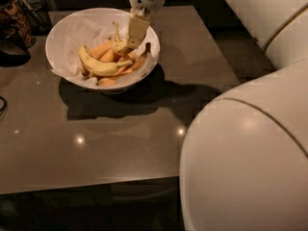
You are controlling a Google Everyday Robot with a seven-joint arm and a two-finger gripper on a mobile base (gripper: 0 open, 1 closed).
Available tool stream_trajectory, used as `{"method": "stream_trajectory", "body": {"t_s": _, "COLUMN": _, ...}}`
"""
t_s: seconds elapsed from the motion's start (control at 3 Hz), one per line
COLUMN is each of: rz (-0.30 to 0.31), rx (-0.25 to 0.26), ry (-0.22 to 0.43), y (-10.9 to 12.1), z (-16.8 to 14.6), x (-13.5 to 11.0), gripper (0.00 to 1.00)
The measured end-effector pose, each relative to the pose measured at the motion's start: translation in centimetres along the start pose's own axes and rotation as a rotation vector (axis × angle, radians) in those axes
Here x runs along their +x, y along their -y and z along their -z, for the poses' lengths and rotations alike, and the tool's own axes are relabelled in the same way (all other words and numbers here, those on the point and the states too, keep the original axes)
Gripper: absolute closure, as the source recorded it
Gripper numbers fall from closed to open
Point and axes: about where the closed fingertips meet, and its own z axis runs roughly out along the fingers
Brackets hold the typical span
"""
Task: Pick banana from white bowl
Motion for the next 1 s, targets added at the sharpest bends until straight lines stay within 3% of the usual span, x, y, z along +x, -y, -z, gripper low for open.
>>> {"method": "stream_trajectory", "body": {"t_s": 0.33, "rz": 0.015, "rx": 0.025, "ry": 0.052, "y": -0.4, "z": 1.2, "x": -0.5, "gripper": 1.0}}
{"method": "stream_trajectory", "body": {"t_s": 1.0, "rz": 0.085, "rx": 0.027, "ry": 0.206, "y": -2.7, "z": 3.3, "x": -0.8, "gripper": 1.0}}
